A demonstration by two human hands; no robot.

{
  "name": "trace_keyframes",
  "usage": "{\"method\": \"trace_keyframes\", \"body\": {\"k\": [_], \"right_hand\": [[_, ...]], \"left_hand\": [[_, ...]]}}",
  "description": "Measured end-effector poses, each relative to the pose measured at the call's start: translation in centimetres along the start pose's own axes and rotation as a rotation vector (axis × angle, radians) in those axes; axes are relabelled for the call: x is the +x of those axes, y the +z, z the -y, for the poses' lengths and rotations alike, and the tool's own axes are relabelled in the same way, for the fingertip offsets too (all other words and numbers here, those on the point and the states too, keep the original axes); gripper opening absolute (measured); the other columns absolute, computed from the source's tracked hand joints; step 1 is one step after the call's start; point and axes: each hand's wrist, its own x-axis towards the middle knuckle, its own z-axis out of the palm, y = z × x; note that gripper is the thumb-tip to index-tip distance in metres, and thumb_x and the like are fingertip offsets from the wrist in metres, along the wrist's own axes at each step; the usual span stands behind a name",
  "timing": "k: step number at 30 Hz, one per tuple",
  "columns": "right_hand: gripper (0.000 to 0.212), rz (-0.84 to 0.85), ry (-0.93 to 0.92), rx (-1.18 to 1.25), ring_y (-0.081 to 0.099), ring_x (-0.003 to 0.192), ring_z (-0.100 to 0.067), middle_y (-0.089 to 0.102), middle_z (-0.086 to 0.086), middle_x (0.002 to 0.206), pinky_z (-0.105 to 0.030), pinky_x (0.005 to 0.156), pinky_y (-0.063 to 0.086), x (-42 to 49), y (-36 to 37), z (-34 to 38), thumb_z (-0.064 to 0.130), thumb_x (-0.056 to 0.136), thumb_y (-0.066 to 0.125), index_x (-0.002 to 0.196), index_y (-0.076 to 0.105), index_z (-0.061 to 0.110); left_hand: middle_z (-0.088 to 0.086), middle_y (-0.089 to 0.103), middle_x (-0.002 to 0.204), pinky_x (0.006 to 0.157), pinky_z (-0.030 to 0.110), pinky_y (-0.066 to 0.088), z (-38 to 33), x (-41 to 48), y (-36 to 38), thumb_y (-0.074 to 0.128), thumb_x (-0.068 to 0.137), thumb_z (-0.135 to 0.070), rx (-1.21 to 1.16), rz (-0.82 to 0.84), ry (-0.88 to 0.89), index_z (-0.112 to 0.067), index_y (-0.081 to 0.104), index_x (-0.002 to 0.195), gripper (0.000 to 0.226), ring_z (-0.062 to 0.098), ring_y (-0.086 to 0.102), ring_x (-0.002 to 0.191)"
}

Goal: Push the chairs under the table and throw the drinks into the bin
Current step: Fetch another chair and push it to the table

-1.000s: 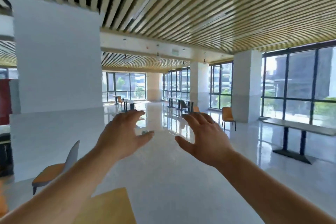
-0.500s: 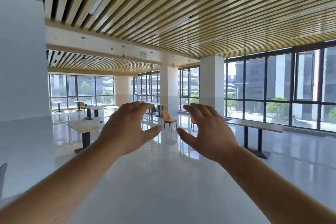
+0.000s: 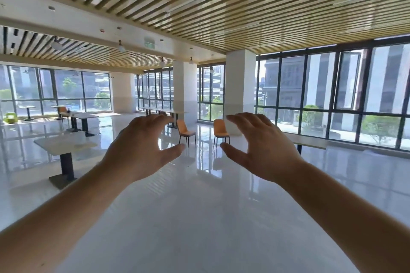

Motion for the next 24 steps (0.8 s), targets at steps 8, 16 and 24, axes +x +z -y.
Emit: {"method": "trace_keyframes", "body": {"k": [8,16,24], "right_hand": [[0.070,0.022,-0.091,0.155,0.048,0.132,-0.023,0.055,0.008,0.145,-0.047,0.104,0.046,11.6,19.7,-1.6,0.077,0.092,0.040,0.148,0.041,0.036],[0.070,0.079,-0.293,0.416,0.048,0.133,-0.027,0.055,0.003,0.145,-0.050,0.104,0.047,29.1,40.9,2.6,0.075,0.092,0.043,0.148,0.043,0.033],[0.073,0.213,-0.546,0.634,0.047,0.134,-0.023,0.054,0.004,0.148,-0.045,0.107,0.045,41.1,59.4,18.0,0.074,0.091,0.040,0.149,0.047,0.030]], "left_hand": [[-0.013,0.057,0.137,0.090,0.035,0.047,13.8,3.2,12.6,0.056,0.083,-0.077,0.064,0.082,-0.103,-0.040,0.049,0.136,0.065,0.013,0.050,0.120],[-0.018,0.056,0.134,0.076,0.031,0.044,32.3,6.4,18.3,0.052,0.080,-0.079,0.279,0.179,-0.394,-0.047,0.046,0.132,0.061,0.008,0.052,0.112],[-0.015,0.056,0.137,0.084,0.033,0.047,50.3,3.0,20.5,0.050,0.081,-0.078,0.454,0.209,-0.678,-0.044,0.046,0.134,0.063,0.009,0.052,0.117]]}}
